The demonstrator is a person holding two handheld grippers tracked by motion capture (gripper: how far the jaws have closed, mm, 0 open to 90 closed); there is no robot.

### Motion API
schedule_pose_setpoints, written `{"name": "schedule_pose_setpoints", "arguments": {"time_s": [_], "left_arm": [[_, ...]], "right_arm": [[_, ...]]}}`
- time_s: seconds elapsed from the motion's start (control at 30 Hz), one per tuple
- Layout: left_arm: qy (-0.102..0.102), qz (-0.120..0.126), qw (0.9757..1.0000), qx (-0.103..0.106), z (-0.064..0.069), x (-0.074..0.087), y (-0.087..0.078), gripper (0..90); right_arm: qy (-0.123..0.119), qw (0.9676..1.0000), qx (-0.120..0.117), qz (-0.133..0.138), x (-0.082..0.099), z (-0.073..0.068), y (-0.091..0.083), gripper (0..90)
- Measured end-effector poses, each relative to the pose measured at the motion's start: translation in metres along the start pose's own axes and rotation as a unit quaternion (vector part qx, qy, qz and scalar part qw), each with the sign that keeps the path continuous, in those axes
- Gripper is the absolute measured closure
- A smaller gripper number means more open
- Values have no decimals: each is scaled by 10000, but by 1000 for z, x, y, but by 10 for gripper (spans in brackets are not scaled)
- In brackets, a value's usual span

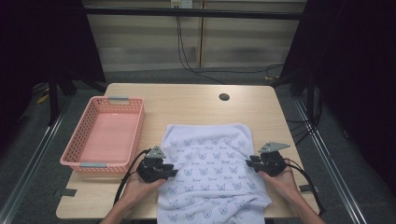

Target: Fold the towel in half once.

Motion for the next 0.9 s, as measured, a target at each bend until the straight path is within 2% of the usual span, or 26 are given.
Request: {"name": "schedule_pose_setpoints", "arguments": {"time_s": [0.07, 0.2, 0.37, 0.43, 0.53, 0.6, 0.67, 0.73, 0.77, 0.8, 0.83, 0.87, 0.9], "left_arm": [[74, -10, 10000, -22, 3, 3, -1, 678], [43, -60, 9999, 77, 9, 7, -2, 677], [28, -140, 9997, 195, 20, 13, -2, 664], [185, -230, 9994, 189, 28, 19, -3, 659], [228, -361, 9989, 205, 39, 26, -5, 655], [328, -432, 9980, 314, 45, 31, -6, 652], [317, -476, 9977, 351, 49, 35, -8, 646], [348, -407, 9982, 266, 50, 33, -6, 631], [327, -405, 9983, 245, 50, 29, -4, 607], [282, -353, 9988, 201, 48, 24, -3, 593], [273, -246, 9991, 196, 46, 17, -2, 586], [294, -170, 9994, 112, 41, 10, -1, 583], [227, -87, 9996, 119, 37, 4, 0, 584]], "right_arm": [[20, 10000, -50, 22, 1, -3, -2, 761], [3, 9999, -168, -7, 8, -7, -9, 806], [20, 9998, -186, -92, 20, -15, -24, 807], [-41, 9997, -212, -120, 26, -20, -31, 805], [-46, 9995, -269, -174, 34, -31, -41, 802], [-4, 9991, -321, -265, 40, -38, -49, 797], [-45, 9989, -337, -324, 44, -43, -55, 774], [36, 9986, -417, -309, 46, -46, -57, 693], [39, 9987, -444, -262, 45, -47, -57, 632], [4, 9993, -303, -233, 43, -42, -56, 610], [66, 9996, -247, -133, 38, -37, -56, 597], [144, 9997, -198, 27, 32, -31, -55, 585], [194, 9997, -94, 151, 26, -21, -53, 579]]}}
Point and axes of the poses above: each handheld gripper's, and its own axes: y roughly forward along the jaws, x roughly out of its underside, z roughly to its right, the point moved 10 cm from there along y, roughly forward along the jaws, and after that the axes turned 14 degrees about -y, right-handed, at the moved point
